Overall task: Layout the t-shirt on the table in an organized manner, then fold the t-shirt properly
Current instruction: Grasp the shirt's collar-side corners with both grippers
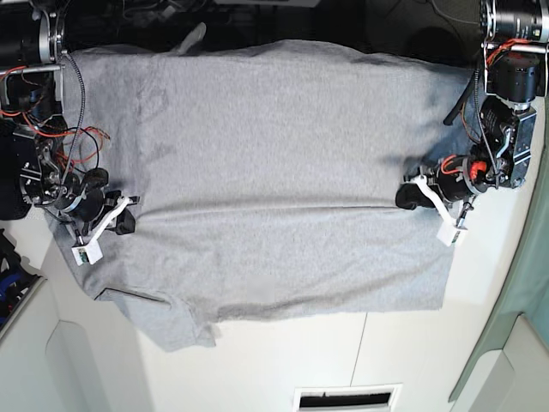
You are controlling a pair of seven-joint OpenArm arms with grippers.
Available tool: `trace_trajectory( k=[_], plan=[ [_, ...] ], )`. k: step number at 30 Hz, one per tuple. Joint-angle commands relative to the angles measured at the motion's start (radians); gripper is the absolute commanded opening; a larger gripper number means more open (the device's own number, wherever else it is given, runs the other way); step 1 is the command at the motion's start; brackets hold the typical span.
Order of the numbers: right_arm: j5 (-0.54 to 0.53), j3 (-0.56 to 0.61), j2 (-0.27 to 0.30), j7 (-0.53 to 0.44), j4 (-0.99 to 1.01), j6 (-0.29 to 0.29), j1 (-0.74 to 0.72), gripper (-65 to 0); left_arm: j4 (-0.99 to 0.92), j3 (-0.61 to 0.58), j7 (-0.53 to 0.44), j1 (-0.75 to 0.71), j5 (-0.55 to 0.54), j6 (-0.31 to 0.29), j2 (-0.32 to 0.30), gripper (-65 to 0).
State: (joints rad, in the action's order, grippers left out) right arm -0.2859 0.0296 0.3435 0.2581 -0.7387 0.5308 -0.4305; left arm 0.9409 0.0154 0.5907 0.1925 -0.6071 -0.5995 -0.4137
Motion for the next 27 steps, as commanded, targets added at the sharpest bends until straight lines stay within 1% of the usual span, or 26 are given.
trace_trajectory(
  k=[1,4,6,7,9,11,13,14,18,21,24,27],
  plan=[
    [-0.004,-0.004,0.002,-0.019,-0.008,0.004,-0.045,-65.0,-0.011,-0.005,0.007,0.041,0.025,0.021,-0.013,-65.0],
    [-0.003,-0.004,-0.003,-0.014,-0.008,0.004,-0.08,-65.0,-0.026,-0.014,0.027,0.092,0.025,0.02,-0.014,-65.0],
    [-0.008,-0.004,-0.002,-0.011,-0.016,0.005,-0.089,-65.0,-0.023,-0.014,0.077,0.116,0.023,0.016,-0.02,-65.0],
    [-0.018,-0.004,0.0,0.003,-0.025,0.005,-0.089,-65.0,-0.017,-0.014,0.11,0.124,0.008,-0.001,-0.026,-65.0],
    [-0.07,-0.004,0.005,0.087,-0.052,0.005,-0.087,-65.0,0.019,-0.014,0.16,0.116,-0.071,-0.05,-0.049,-65.0],
    [-0.139,-0.009,0.016,0.212,-0.093,0.005,-0.071,-65.0,0.082,-0.014,0.194,0.08,-0.181,-0.097,-0.087,-65.0],
    [-0.215,-0.021,0.039,0.307,-0.164,0.007,-0.023,-65.0,0.167,-0.014,0.216,0.023,-0.264,-0.099,-0.129,-65.0],
    [-0.243,-0.031,0.053,0.335,-0.209,0.009,0.012,-65.0,0.215,-0.011,0.223,-0.012,-0.283,-0.099,-0.148,-65.0],
    [-0.282,-0.082,0.109,0.349,-0.396,0.008,0.166,-65.0,0.388,0.027,0.223,-0.154,-0.308,-0.099,-0.187,-65.0],
    [-0.3,-0.125,0.14,0.372,-0.514,0.008,0.289,-65.0,0.482,0.063,0.222,-0.259,-0.314,-0.099,-0.187,-65.0],
    [-0.306,-0.178,0.141,0.397,-0.579,0.007,0.402,-65.0,0.5,0.066,0.218,-0.332,-0.314,-0.099,-0.179,-65.0],
    [-0.309,-0.213,0.135,0.369,-0.581,0.0,0.473,-65.0,0.499,0.066,0.2,-0.362,-0.281,-0.099,-0.155,-65.0]
  ],
)
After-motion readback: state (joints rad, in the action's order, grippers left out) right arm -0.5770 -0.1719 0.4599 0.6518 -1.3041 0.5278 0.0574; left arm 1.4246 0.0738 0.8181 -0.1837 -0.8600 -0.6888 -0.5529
